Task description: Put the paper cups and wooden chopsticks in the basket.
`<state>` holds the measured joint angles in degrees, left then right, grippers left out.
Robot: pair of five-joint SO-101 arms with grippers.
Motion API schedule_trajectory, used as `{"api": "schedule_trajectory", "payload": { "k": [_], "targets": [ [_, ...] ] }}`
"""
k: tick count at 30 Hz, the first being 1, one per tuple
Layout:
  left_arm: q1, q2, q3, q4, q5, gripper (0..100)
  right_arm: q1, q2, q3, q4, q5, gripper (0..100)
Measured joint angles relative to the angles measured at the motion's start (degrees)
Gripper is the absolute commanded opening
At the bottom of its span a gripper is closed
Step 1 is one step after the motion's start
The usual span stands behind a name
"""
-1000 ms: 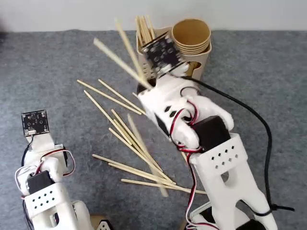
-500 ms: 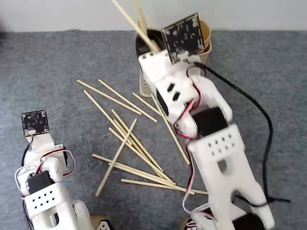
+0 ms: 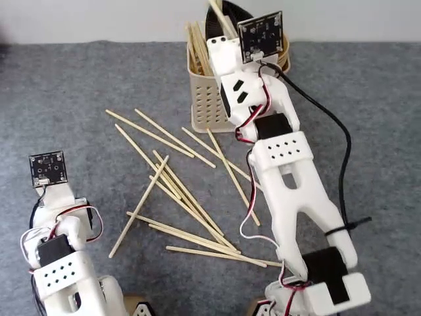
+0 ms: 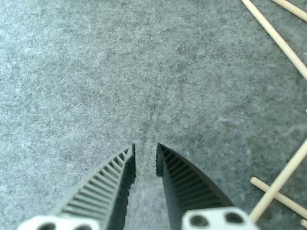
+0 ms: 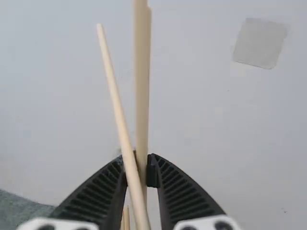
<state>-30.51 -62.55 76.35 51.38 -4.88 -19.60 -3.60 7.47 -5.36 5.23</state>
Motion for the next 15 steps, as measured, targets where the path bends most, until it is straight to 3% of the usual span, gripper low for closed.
{"api": "schedule_trajectory", "payload": {
  "k": [7, 15],
  "targets": [
    [0.0, 0.0, 0.0, 0.0, 0.0, 7, 0.2, 6.7, 0.0, -2.7, -0.1, 0.8],
    [0.0, 0.0, 0.0, 0.0, 0.0, 7, 1.8, 15.7, 0.6, -2.8, -5.2, 0.8]
  ]
}}
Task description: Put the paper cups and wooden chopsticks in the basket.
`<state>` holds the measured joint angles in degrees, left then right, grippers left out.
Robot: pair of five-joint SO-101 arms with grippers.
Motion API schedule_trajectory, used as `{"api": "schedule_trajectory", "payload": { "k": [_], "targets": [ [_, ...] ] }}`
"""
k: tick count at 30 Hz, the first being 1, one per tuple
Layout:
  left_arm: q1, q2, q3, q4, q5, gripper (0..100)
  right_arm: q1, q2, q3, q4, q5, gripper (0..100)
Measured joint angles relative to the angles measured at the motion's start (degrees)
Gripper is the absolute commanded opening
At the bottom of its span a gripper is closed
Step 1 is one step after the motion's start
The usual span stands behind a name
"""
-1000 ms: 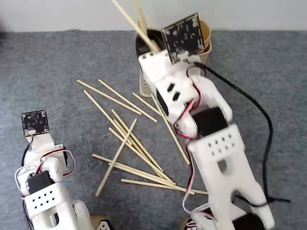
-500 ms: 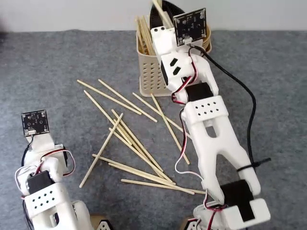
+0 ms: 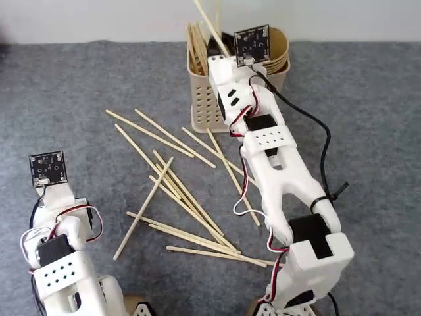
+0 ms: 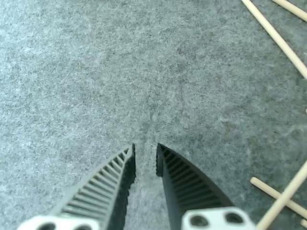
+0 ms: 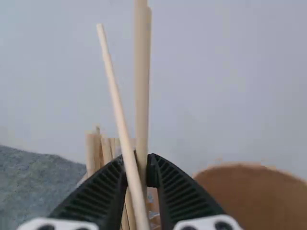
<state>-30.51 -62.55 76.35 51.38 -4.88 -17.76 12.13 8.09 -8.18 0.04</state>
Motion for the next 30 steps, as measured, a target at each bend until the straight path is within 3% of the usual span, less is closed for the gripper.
{"api": "schedule_trajectory", "payload": {
  "k": [9, 17, 30],
  "targets": [
    [0.0, 0.0, 0.0, -0.1, 0.0, 7, 0.3, -4.1, 6.9, -0.8, -0.1, 2.2],
    [0.0, 0.0, 0.0, -0.1, 0.0, 7, 0.2, -13.0, 14.9, 2.0, -0.1, 22.6],
    [0.0, 0.0, 0.0, -0.1, 0.0, 7, 0.4, -23.8, 16.4, 18.3, -0.4, 22.6]
  ]
}}
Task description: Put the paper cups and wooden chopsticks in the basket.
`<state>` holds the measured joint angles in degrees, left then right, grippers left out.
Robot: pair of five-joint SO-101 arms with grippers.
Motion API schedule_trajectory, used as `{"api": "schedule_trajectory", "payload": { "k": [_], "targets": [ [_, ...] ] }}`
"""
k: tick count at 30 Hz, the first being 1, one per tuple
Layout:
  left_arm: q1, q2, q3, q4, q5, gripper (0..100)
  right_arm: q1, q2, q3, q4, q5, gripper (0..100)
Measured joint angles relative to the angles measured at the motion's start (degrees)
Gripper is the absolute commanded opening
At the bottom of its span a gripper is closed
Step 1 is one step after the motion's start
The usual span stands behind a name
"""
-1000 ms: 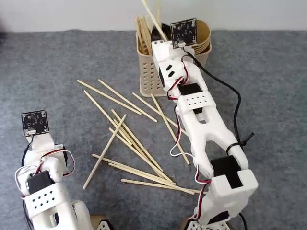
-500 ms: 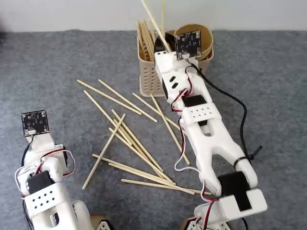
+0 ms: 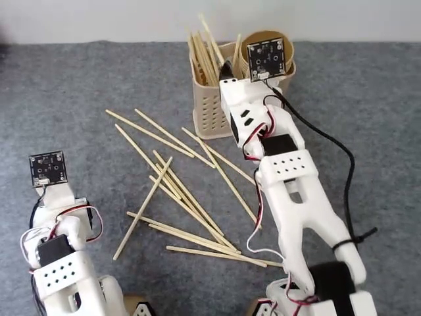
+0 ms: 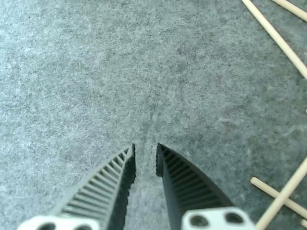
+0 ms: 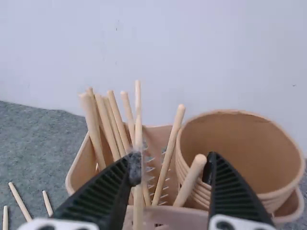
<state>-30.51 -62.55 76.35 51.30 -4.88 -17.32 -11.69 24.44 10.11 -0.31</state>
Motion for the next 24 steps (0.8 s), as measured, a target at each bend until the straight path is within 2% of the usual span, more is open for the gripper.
{"api": "schedule_trajectory", "payload": {
  "k": [5, 12, 19, 24],
  "targets": [
    [0.0, 0.0, 0.0, 0.0, 0.0, 7, 0.0, -5.2, 0.1, 7.6, -0.1, 22.6],
    [0.0, 0.0, 0.0, 0.0, 0.0, 7, -0.4, -11.1, 0.1, 18.0, -4.8, 22.6],
    [0.0, 0.0, 0.0, 0.0, -0.1, 7, -4.6, -10.4, 0.1, 21.4, -5.0, 22.4],
    [0.0, 0.0, 0.0, 0.0, -0.1, 7, -5.4, -5.8, 0.1, 21.4, -5.0, 9.5]
  ]
}}
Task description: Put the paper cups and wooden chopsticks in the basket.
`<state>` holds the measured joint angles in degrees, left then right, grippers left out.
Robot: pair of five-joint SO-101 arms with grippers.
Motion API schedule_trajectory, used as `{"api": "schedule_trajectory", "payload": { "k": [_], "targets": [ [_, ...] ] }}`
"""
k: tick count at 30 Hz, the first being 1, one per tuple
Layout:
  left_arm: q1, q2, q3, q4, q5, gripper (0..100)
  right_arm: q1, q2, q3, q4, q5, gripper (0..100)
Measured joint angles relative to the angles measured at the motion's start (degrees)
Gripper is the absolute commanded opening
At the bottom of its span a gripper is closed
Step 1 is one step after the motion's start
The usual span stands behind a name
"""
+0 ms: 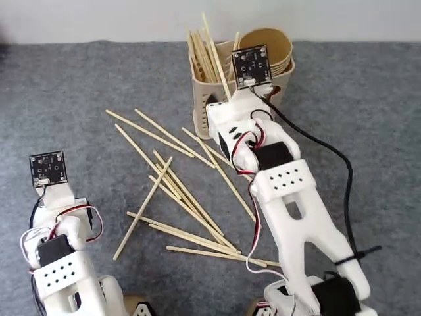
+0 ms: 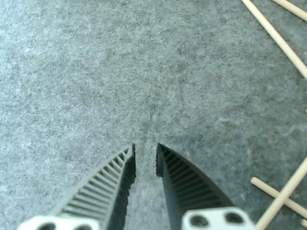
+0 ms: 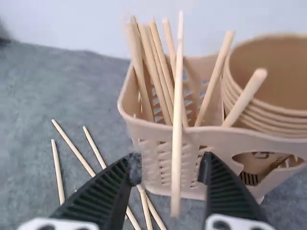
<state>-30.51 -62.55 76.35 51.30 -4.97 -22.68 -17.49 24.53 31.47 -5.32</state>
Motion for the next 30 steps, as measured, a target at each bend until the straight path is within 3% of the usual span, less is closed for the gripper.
{"api": "schedule_trajectory", "payload": {
  "k": [4, 15, 30],
  "targets": [
    [0.0, 0.0, 0.0, 0.0, -0.3, 7, 1.1, 2.3, -0.2, 0.0, 0.0, 0.9],
    [0.0, 0.0, 0.0, 0.0, -0.3, 7, 2.7, -2.0, -0.3, 2.6, 0.0, 0.8],
    [0.0, 0.0, 0.0, 0.0, -0.3, 7, 0.4, -27.3, -0.3, 24.5, 0.4, 0.8]
  ]
}}
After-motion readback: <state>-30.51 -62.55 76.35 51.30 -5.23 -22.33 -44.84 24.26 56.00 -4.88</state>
